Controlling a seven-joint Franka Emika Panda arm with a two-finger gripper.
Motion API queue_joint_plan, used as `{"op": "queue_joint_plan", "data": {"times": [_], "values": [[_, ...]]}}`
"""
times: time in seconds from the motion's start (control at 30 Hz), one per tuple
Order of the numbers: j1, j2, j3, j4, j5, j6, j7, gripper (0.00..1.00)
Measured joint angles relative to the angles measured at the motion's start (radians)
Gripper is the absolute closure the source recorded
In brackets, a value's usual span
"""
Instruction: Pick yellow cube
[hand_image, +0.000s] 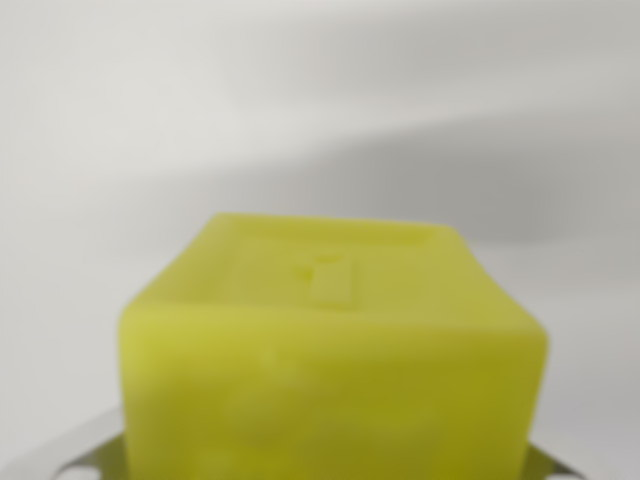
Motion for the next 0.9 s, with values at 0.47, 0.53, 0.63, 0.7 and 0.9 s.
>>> {"op": "queue_joint_plan", "data": {"times": [0.47,0.53,0.63,0.7,0.9], "values": [[0.0,-0.091,0.0,0.013,0.001,-0.103,-0.001,1.0],[0.0,-0.103,0.0,0.015,0.002,-0.118,-0.001,1.0],[0.0,-0.12,0.0,0.02,0.002,-0.14,-0.001,1.0],[0.0,-0.132,0.0,0.023,0.002,-0.155,-0.001,1.0],[0.0,-0.165,0.0,0.034,0.002,-0.2,-0.002,1.0]]}}
